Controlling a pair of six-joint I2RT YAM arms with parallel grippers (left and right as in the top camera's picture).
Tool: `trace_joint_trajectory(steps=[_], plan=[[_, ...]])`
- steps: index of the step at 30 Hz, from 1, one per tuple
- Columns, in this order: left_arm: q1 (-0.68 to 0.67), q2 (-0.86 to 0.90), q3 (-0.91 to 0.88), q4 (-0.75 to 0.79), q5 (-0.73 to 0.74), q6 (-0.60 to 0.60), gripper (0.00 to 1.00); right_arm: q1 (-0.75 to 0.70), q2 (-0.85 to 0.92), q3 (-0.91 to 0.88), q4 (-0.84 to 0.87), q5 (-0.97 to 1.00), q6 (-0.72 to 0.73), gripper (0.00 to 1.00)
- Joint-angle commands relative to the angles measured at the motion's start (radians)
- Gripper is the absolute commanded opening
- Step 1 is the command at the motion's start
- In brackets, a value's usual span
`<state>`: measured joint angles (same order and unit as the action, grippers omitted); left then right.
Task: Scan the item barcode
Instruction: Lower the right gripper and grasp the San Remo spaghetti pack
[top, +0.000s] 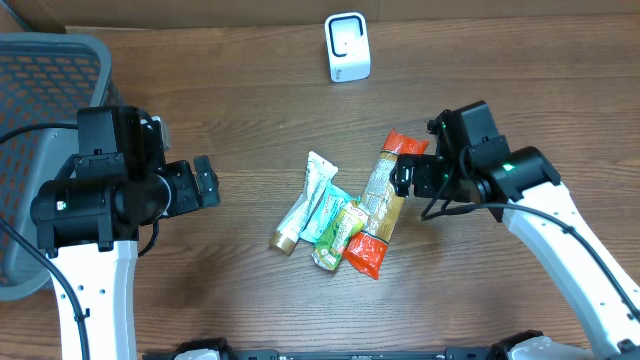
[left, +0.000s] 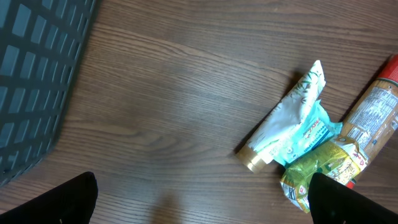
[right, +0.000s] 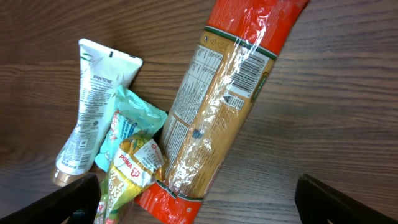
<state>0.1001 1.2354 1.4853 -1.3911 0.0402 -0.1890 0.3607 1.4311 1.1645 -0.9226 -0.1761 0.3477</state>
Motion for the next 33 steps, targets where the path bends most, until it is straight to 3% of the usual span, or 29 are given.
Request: trace_joint_trajectory(steps=[1, 23, 27, 33], plan=[[0.004, 0.001, 0.010, 0.003, 0.004, -0.017, 1.00, -0.003, 0.048, -0.007, 0.023, 0.006, 0.031, 1.00], [0.003, 0.001, 0.010, 0.003, 0.004, -0.017, 0.99, -0.003, 0.251, -0.063, 0.190, -0.063, 0.049, 0.99], [0.003, 0.001, 0.010, 0.003, 0.004, -0.017, 1.00, -0.003, 0.297, -0.065, 0.231, -0.065, 0.051, 0.94], [0.004, 0.001, 0.010, 0.003, 0.004, -0.017, 1.00, -0.002, 0.348, -0.065, 0.261, -0.058, 0.156, 0.92]])
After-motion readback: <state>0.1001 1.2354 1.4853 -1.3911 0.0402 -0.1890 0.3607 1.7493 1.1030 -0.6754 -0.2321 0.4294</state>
